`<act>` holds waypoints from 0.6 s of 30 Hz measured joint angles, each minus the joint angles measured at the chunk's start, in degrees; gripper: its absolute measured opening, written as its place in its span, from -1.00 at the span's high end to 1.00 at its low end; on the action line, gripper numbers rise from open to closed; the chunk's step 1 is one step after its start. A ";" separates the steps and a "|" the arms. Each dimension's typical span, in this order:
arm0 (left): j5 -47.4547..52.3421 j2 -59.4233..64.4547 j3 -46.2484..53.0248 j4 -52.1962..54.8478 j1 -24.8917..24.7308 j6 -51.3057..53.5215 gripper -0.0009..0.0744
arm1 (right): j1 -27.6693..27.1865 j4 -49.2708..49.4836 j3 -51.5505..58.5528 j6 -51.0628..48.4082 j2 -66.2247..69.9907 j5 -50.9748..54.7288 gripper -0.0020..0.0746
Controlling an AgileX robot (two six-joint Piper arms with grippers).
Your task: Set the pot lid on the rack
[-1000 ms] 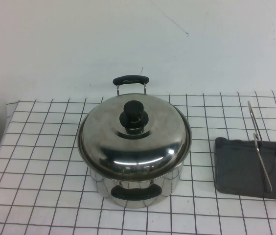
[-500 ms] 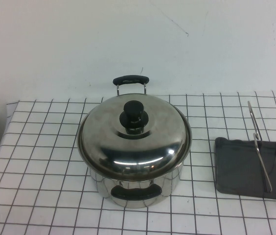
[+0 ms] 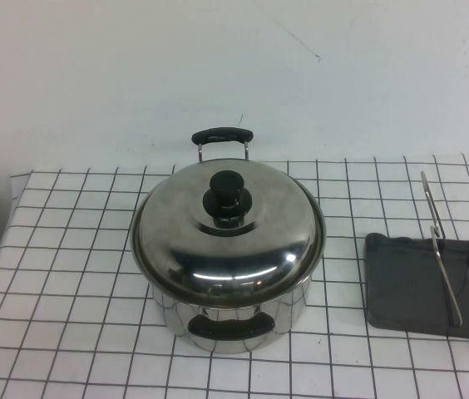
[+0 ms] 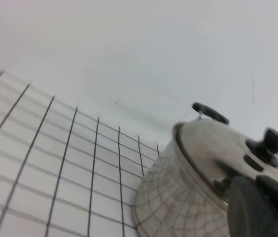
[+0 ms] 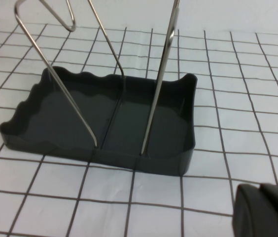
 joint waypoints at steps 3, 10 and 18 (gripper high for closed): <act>5.20 3.27 -6.70 3.85 0.00 6.03 0.98 | 0.00 0.00 0.00 0.00 0.00 0.00 0.95; 11.07 21.42 -22.31 1.65 0.00 26.79 0.98 | 0.00 0.00 0.00 0.00 0.00 0.00 0.95; 5.81 37.28 -29.72 20.31 -4.54 12.54 0.98 | 0.00 0.00 0.00 0.00 0.00 0.00 0.95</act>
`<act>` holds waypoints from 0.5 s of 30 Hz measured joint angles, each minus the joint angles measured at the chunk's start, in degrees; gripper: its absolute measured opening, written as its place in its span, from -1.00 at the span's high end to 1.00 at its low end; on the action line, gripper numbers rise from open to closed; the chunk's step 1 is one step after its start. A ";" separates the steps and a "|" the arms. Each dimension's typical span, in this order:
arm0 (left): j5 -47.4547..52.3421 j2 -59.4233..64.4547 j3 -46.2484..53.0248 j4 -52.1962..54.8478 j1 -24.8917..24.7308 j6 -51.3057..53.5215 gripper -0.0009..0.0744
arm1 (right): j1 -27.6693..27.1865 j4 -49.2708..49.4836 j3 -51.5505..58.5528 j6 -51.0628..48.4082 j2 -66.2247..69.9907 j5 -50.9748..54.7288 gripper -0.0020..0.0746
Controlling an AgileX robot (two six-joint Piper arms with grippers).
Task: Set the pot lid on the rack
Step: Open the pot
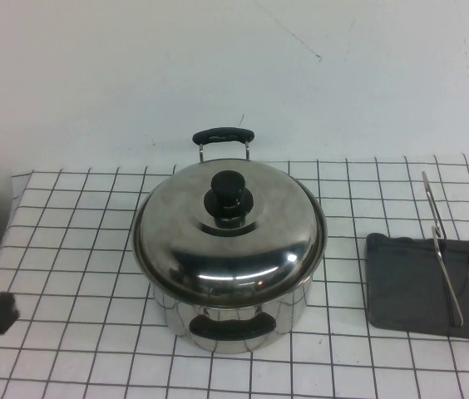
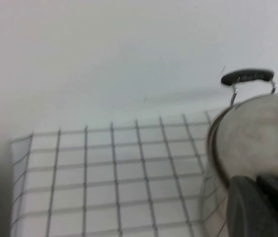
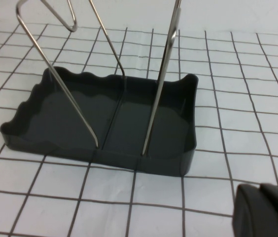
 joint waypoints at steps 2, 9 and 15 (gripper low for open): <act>-6.03 3.57 -0.20 12.34 -4.99 -12.59 0.92 | 0.00 0.00 0.00 0.00 0.00 0.00 0.95; -29.27 21.54 -1.96 23.01 -18.57 -13.32 0.01 | 0.00 0.00 0.00 0.00 0.00 0.00 0.95; -37.43 37.79 -5.69 22.11 -19.47 -14.81 -0.67 | 0.00 0.00 0.00 0.00 0.00 0.00 0.95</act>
